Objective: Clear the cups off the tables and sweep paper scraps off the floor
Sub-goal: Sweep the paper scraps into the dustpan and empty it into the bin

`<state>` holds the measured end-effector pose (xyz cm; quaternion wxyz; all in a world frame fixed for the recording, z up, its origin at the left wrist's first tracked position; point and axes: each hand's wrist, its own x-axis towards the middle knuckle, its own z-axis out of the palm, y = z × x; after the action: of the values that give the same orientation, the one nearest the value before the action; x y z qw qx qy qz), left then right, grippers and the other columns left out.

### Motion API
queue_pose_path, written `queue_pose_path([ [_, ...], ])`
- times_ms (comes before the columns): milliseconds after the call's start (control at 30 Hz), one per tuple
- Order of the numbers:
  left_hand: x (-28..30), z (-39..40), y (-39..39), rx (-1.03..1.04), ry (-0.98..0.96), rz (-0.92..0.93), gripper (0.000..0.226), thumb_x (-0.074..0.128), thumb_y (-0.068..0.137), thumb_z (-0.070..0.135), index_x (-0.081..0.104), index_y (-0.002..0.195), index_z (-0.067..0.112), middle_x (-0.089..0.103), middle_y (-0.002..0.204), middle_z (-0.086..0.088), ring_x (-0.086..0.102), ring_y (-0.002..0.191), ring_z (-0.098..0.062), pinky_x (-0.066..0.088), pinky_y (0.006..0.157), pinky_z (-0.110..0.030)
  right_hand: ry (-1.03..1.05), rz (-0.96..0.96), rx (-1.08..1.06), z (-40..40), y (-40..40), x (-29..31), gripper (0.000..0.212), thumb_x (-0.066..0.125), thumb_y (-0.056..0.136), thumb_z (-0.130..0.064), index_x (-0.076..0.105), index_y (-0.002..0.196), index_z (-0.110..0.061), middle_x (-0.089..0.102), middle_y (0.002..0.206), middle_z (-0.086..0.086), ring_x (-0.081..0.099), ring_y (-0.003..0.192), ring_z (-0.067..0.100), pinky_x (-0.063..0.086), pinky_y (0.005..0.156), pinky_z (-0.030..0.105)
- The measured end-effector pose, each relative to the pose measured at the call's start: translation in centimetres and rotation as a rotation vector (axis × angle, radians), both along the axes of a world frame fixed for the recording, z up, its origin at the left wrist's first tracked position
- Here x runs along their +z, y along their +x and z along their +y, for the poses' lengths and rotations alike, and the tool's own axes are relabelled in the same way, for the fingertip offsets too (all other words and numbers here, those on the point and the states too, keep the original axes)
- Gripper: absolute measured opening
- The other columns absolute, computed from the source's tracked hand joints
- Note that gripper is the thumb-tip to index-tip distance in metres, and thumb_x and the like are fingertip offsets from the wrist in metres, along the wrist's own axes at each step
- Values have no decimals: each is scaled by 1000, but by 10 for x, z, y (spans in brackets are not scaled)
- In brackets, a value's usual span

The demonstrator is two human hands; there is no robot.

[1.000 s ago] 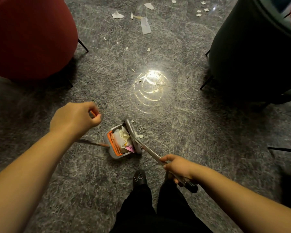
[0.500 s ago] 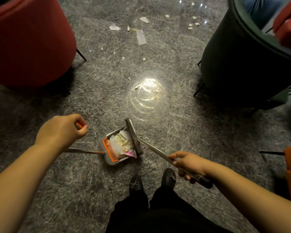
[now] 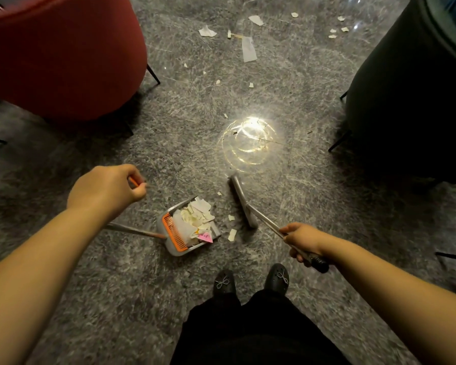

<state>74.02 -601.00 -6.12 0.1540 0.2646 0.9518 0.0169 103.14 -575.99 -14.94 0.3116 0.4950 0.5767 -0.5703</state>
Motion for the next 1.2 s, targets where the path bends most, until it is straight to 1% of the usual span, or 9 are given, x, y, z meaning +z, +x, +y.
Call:
queue_pose_path([
  [67, -2, -4, -3, 5, -1, 5, 14, 71, 80, 46, 65, 80, 34, 59, 69, 8, 55, 68, -19, 43, 58, -30, 2, 9, 3, -4, -11, -4, 39, 36, 97, -1, 44, 133, -15, 48, 73, 12, 46, 29, 8, 34, 33, 15],
  [167, -5, -9, -6, 16, 6, -2, 16, 69, 80, 48, 65, 79, 33, 66, 74, 8, 60, 71, -20, 50, 62, -33, 19, 20, 42, -8, -23, -7, 40, 38, 99, -2, 42, 137, -14, 50, 73, 12, 47, 33, 11, 35, 33, 16],
  [300, -8, -8, -8, -1, 16, 11, 16, 69, 80, 49, 64, 80, 34, 68, 78, 7, 62, 74, -21, 51, 64, -33, -13, -33, 54, -11, -27, -9, 39, 40, 100, -8, 43, 137, -20, 51, 76, 11, 48, 42, 13, 39, 37, 19],
  [433, -10, -11, -15, 9, 25, 13, 17, 69, 79, 51, 62, 76, 36, 67, 76, 8, 63, 72, -20, 52, 63, -33, -39, -109, -14, -11, -25, -13, 36, 39, 103, -15, 45, 136, -27, 51, 79, 10, 50, 42, 11, 42, 43, 19],
  [567, -13, -12, -18, -5, 29, 5, 19, 68, 78, 51, 57, 71, 38, 61, 69, 13, 59, 66, -17, 49, 59, -31, -8, -88, -35, -11, -26, -15, 36, 41, 101, -15, 44, 137, -23, 49, 68, 10, 43, 41, 14, 38, 43, 22],
  [767, -17, -7, -22, -35, 37, 36, 16, 68, 78, 50, 59, 74, 38, 48, 59, 21, 50, 58, -11, 40, 54, -27, 87, -35, 42, -17, -24, -14, 37, 50, 99, -25, 45, 135, -16, 52, 57, 9, 48, 34, 15, 41, 38, 22],
  [933, -21, -5, -27, -45, 42, 39, 15, 67, 78, 51, 58, 73, 39, 48, 59, 19, 52, 61, -15, 40, 55, -27, 196, -87, 205, -6, -53, -21, 36, 43, 101, -24, 41, 136, -17, 56, 71, 13, 51, 45, 21, 43, 41, 26],
  [1067, -21, -1, -31, -37, 39, 38, 16, 66, 78, 53, 58, 74, 40, 49, 61, 18, 49, 58, -12, 36, 51, -25, 254, -85, 387, 1, -91, -25, 29, 43, 101, -19, 44, 130, -14, 54, 79, 14, 52, 55, 25, 45, 46, 30],
  [1200, -20, -1, -31, -26, 33, 36, 20, 68, 77, 54, 56, 71, 40, 50, 60, 18, 53, 62, -16, 41, 56, -27, 297, -125, 536, -2, -106, -27, 28, 43, 99, -11, 43, 127, -13, 55, 91, 17, 54, 62, 28, 46, 45, 32],
])
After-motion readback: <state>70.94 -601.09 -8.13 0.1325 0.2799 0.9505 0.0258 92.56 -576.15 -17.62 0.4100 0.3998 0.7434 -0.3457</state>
